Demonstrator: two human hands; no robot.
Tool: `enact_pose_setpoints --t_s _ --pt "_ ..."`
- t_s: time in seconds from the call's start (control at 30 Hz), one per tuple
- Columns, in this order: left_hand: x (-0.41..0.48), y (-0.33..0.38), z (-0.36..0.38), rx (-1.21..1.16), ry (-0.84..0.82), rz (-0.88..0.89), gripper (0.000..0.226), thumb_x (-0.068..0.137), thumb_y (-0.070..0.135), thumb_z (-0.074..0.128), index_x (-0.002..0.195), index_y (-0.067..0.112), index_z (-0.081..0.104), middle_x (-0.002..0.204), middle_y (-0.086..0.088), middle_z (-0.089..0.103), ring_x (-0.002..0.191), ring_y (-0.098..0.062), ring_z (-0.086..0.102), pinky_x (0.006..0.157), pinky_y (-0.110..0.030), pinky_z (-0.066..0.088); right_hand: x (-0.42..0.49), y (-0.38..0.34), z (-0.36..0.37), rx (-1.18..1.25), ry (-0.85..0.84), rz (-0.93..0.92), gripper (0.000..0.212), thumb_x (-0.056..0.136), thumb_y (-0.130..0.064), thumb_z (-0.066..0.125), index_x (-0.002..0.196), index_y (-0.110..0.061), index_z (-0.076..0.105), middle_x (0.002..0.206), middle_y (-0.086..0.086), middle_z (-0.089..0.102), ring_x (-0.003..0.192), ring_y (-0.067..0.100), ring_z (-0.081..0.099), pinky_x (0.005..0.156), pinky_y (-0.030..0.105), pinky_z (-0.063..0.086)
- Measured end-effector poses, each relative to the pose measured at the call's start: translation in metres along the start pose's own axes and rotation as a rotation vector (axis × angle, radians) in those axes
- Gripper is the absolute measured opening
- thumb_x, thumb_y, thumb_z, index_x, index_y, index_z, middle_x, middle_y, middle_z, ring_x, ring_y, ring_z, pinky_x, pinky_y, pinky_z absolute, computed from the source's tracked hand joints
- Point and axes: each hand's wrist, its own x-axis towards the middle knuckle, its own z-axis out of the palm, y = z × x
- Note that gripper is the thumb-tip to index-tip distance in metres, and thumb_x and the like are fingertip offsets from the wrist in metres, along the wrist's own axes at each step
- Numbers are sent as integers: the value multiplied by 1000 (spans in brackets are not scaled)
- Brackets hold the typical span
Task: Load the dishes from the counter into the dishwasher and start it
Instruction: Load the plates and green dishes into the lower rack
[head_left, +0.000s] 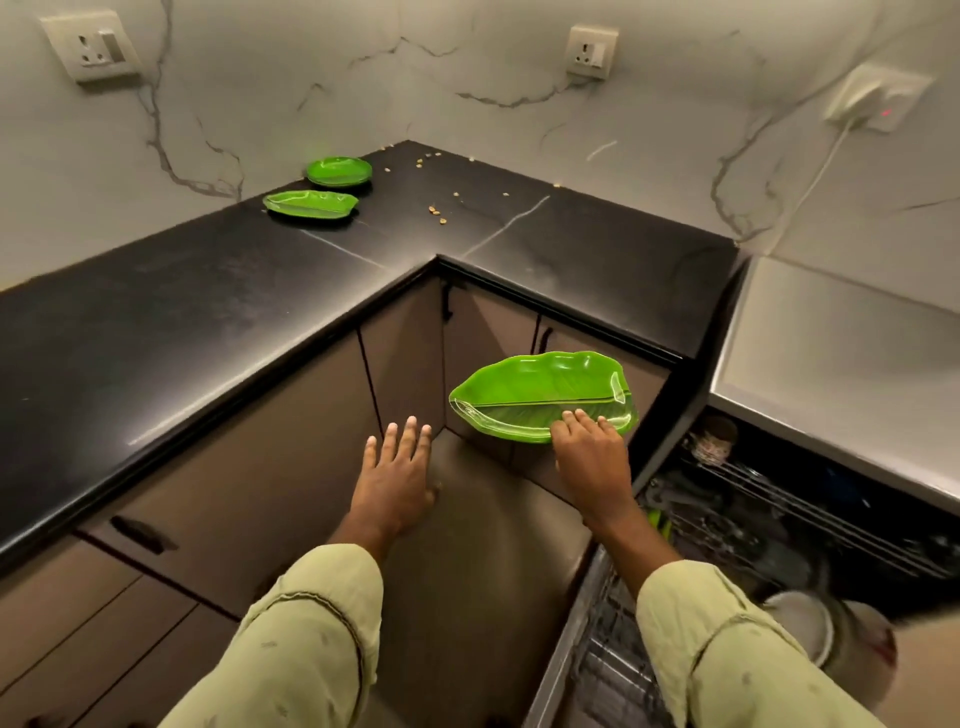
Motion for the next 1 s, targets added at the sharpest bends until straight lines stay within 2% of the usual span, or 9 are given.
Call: enact_pose_setpoints --t_s 0.2,0.27,0.33,0.4,0.5,0.63,1.0 --pt "-17 43 7 -19 -2 134 79 101 40 42 159 15 -6 166 -8 -12 152 -30 -10 122 -49 -2 -61 23 -11 -17 -66 111 21 61 1 80 77 -5 69 96 20 73 93 33 72 78 51 57" --pt "-22 56 17 -15 11 171 78 101 40 42 159 15 -5 166 -8 -11 152 -30 -9 122 -49 -1 -84 28 -9 -35 -36 106 9 69 -1 64 77 -5 69 94 20 73 91 33 72 76 50 58" --pt "-28 69 28 -26 -30 195 77 100 39 41 159 14 -4 166 -9 -10 152 -31 -7 122 -50 0 -102 33 -7 -49 -42 126 19 72 -6 49 75 -5 68 92 19 73 89 32 72 75 48 59" --pt "-36 81 38 -2 -90 229 78 100 36 42 158 14 -5 166 -10 -10 152 -32 -7 121 -51 0 -123 37 -8 -45 -98 155 10 69 -1 60 75 -4 68 91 20 73 88 33 72 74 48 59" --pt "-38 101 45 51 -155 304 80 98 32 45 158 13 -5 165 -11 -11 152 -32 -8 121 -51 1 -153 45 -4 -27 -175 234 28 53 3 83 75 -4 67 84 19 72 81 32 72 70 43 58" --pt "-27 129 52 83 -185 372 82 98 31 47 159 14 -6 165 -9 -12 152 -31 -9 121 -51 -1 -178 63 3 8 -216 305 34 43 2 86 70 -5 66 71 15 70 67 30 70 62 39 57" --pt "39 235 100 220 -357 483 84 98 34 47 158 13 -8 165 -8 -14 152 -30 -10 121 -50 0 -209 129 73 196 -417 551 34 35 -2 87 59 -12 65 58 6 64 52 24 65 47 28 51"
